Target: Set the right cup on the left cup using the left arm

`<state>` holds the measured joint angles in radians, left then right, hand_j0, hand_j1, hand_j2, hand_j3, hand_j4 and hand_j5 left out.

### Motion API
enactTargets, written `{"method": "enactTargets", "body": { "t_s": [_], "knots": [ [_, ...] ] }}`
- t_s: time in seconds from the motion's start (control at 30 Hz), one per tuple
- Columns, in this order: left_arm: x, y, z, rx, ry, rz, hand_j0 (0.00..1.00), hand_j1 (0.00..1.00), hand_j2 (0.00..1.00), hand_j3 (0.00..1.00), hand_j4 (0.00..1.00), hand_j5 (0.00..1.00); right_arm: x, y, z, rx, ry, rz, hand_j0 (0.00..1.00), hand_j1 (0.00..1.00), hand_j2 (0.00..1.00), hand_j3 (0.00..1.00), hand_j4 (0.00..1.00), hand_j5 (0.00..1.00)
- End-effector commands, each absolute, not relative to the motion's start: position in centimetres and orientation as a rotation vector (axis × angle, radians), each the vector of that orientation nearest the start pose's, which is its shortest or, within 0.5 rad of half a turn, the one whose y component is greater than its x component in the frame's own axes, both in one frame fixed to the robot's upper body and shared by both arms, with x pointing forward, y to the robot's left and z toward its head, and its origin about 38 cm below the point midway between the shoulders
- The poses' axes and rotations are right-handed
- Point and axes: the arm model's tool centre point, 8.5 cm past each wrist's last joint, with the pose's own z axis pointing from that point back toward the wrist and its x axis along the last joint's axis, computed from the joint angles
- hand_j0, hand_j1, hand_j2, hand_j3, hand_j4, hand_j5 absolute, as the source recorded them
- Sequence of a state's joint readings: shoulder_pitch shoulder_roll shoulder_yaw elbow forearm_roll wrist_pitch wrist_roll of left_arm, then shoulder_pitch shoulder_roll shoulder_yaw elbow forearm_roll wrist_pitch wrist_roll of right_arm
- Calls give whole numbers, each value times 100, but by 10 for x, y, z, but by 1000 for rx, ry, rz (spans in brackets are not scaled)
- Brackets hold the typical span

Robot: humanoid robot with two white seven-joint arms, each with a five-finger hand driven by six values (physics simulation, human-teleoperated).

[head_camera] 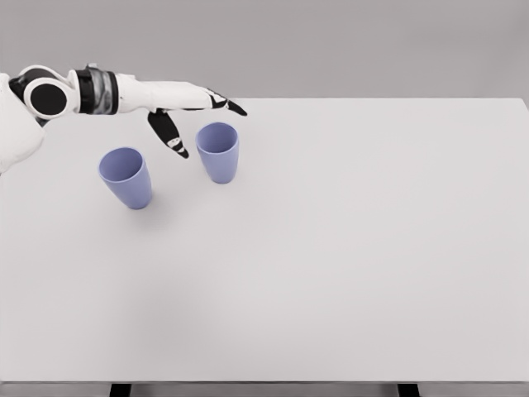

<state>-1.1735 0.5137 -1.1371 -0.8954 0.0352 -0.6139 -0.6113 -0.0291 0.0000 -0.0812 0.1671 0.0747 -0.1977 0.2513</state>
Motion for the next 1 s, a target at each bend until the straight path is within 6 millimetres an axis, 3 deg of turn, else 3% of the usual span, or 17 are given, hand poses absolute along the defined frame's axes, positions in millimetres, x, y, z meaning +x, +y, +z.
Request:
{"method": "enactTargets", "body": {
  "t_s": [0.0,0.2,0.7,0.73,0.83,0.97],
  "knots": [
    [541,210,247,88,-1411,-1981,100,100,100,100,100,100,-18,-245,-255,177,-61,3,100,100,100,100,100,100],
    [540,199,239,61,-1410,-1993,100,100,100,100,100,100,-18,-245,-255,177,-61,3,100,100,100,100,100,100],
    [538,200,220,51,-1370,-1992,100,100,100,100,100,100,-18,-245,-255,177,-61,3,100,100,100,100,100,100],
    [537,200,217,48,-1366,-1994,98,98,98,98,98,98,-18,-245,-255,177,-61,3,100,100,100,100,100,100],
    [537,201,217,48,-1366,-1992,71,71,71,71,71,71,-18,-245,-255,177,-61,3,100,100,100,100,100,100],
    [537,207,220,57,-1369,-1981,58,58,58,58,58,58,-18,-245,-255,177,-61,3,100,100,100,100,100,100]
  ]
}}
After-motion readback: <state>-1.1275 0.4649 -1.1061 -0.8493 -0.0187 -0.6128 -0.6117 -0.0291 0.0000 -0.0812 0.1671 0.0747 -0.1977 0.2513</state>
